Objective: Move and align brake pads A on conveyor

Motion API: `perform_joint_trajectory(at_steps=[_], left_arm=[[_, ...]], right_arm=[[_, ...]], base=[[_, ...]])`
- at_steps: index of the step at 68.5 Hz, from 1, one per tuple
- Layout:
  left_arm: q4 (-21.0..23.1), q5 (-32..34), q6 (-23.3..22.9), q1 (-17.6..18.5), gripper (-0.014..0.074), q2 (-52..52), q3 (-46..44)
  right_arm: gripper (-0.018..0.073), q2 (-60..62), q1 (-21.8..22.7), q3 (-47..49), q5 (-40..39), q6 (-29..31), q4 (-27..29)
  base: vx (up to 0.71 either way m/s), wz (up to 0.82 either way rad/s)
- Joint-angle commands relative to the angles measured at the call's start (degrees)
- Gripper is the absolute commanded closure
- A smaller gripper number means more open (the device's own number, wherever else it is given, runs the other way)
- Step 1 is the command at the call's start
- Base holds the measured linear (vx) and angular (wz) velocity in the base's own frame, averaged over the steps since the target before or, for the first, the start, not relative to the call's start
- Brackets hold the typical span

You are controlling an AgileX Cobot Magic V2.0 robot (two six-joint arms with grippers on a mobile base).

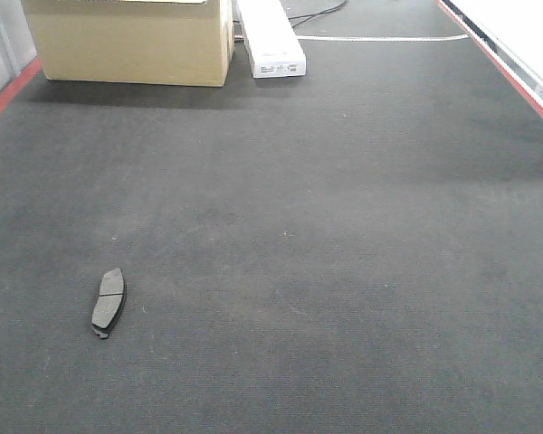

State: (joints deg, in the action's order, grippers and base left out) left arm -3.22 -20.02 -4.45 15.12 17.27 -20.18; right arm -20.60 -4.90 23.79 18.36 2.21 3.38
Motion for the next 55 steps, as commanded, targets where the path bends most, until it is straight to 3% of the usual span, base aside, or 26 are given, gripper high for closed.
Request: perform_joint_trajectory(at_steps=[1,38,55], left_arm=[[-0.1,3.8,0.0,0.3,0.0108,0.6,-1.3],[-0.1,3.8,0.0,0.3,0.0108,0.6,-1.3],[-0.1,3.8,0.0,0.3,0.0108,0.6,-1.3]], right_arm=[[0.0569,-1.4,0.3,2.1,-5.5,-2.5,0.4],[0.0560,-48.2,0.3,27.2,13.6,-2.2,-0.7],[0.0554,-65.2,0.3,38.0,19.0,1.2,-0.9]], base=[[0.00,0.00],[0.00,0.00],[0.00,0.00]])
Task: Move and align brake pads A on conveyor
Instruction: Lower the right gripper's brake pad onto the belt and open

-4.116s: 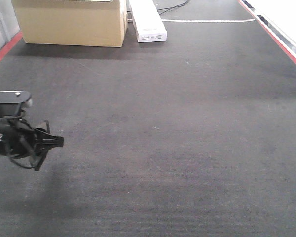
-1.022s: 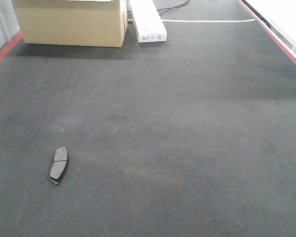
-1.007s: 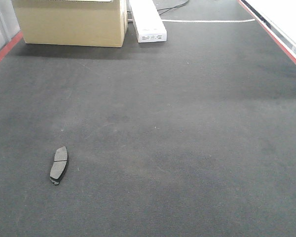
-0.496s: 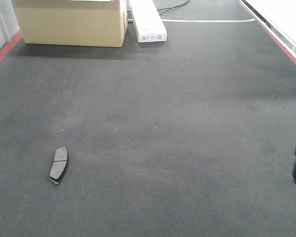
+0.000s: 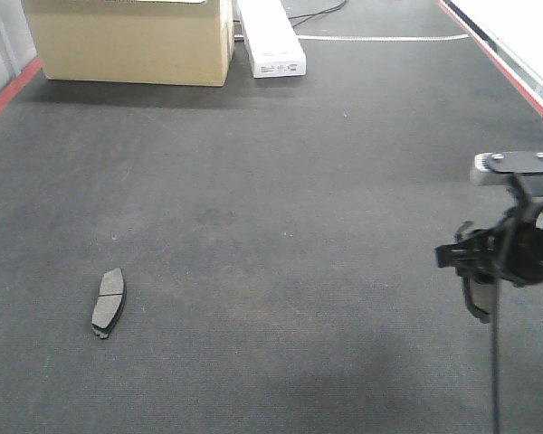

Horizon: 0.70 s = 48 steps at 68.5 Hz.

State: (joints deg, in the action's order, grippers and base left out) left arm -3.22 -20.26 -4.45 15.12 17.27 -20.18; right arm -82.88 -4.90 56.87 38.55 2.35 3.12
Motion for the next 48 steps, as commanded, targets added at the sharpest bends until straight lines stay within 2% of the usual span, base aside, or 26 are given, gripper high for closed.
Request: perform_joint_trajectory(at_steps=[1,20,33,40,48], left_arm=[[-0.1,4.0,0.0,0.3,0.0108,0.6,-1.3],[-0.1,4.0,0.0,0.3,0.0108,0.6,-1.3],[-0.1,4.0,0.0,0.3,0.0108,0.6,-1.3],[-0.1,4.0,0.0,0.3,0.0108,0.6,-1.3],[-0.1,4.0,0.0,0.3,0.0108,0.6,-1.3]], right_arm=[[0.0553,-3.7,0.3,5.5,-0.9,1.2,-0.6],[0.0544,-17.2,0.3,14.3,5.4,2.8,-1.8],[0.0522,-23.5,0.3,17.3,6.2,2.7,-2.3],[0.0483,-25.7,0.3,19.3,7.3,2.3,-2.3],[0.0386,-27.9,0.3,21.5,9.2,1.9,-3.1]], base=[[0.00,0.00],[0.00,0.00],[0.00,0.00],[0.00,0.00],[0.00,0.00]])
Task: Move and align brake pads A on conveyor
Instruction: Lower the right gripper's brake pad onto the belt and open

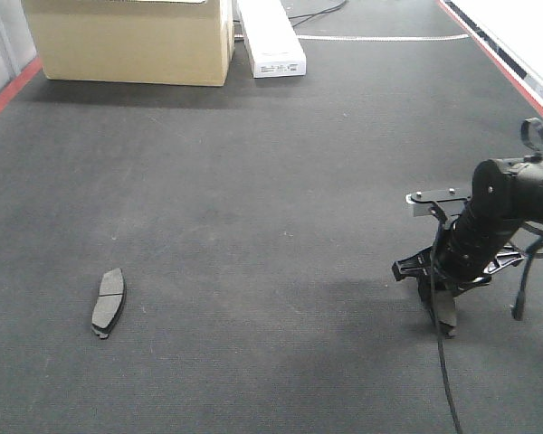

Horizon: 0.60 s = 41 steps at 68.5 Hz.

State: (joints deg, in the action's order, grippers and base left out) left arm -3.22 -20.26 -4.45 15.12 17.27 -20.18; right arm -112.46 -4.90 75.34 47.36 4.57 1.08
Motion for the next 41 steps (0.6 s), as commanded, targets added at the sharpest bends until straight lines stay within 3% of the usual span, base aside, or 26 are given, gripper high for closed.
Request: perform_joint_trajectory(at_steps=[1,18,32,41], left_arm=[[-0.1,4.0,0.0,0.3,0.0108,0.6,-1.3],[-0.1,4.0,0.0,0.3,0.0108,0.6,-1.3],[-0.1,4.0,0.0,0.3,0.0108,0.6,-1.3],[-0.1,4.0,0.0,0.3,0.0108,0.6,-1.3]], right_arm=[[0.0372,1.6,0.3,3.3,0.7,-0.4,-1.1],[0.0123,2.5,0.3,4.5,1.7,-0.6,-1.1],[0.0096,8.4,0.3,3.8,2.1,-2.6,-1.1],[0.0096,17.4,0.3,-1.5,-1.7,-1.5,-1.1]], base=[[0.00,0.00],[0.00,0.00],[0.00,0.00],[0.00,0.00]])
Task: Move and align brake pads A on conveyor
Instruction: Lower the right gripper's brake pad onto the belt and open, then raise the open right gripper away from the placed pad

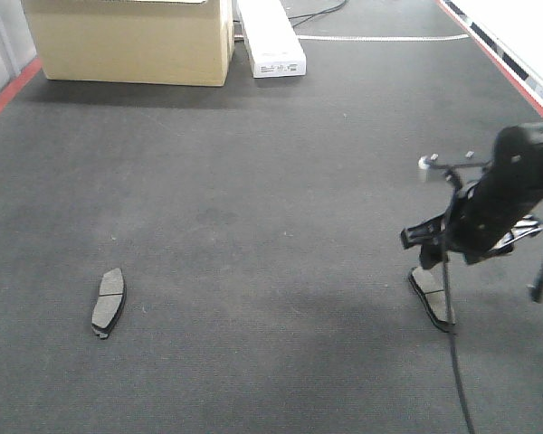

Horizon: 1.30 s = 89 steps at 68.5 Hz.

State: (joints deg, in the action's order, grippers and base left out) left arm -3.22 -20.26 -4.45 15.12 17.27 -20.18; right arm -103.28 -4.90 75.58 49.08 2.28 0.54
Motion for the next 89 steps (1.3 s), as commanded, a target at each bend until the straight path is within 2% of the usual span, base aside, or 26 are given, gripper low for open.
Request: perform_joint_trajectory(at_steps=[1,13,24,45,61,74,89], left_arm=[[-0.1,4.0,0.0,0.3,0.0108,0.6,-1.3],[-0.1,4.0,0.0,0.3,0.0108,0.6,-1.3],[-0.1,4.0,0.0,0.3,0.0108,0.6,-1.3],[-0.1,4.0,0.0,0.3,0.0108,0.6,-1.3],[-0.1,4.0,0.0,0.3,0.0108,0.6,-1.3],[-0.1,4.0,0.0,0.3,0.0108,0.6,-1.3],[-0.1,4.0,0.0,0.3,0.0108,0.6,-1.3]], right_arm=[[0.0096,9.2,0.3,-2.6,-4.1,0.8,-0.5],[0.0096,21.6,0.3,-12.6,-11.0,0.8,0.6],[0.0096,34.4,0.1,-20.8,-14.6,3.4,2.5],[0.0096,58.1,0.1,-35.4,-25.7,4.7,2.4],[0.0096,74.0,0.1,-44.9,-28.8,4.7,3.2],[0.0096,81.2,0.1,-50.6,-33.9,4.7,5.7],[0.0096,82.0,0.1,-51.1,-36.0,4.7,5.4]], base=[[0.00,0.00],[0.00,0.00],[0.00,0.00],[0.00,0.00],[0.00,0.00],[0.00,0.00],[0.00,0.00]])
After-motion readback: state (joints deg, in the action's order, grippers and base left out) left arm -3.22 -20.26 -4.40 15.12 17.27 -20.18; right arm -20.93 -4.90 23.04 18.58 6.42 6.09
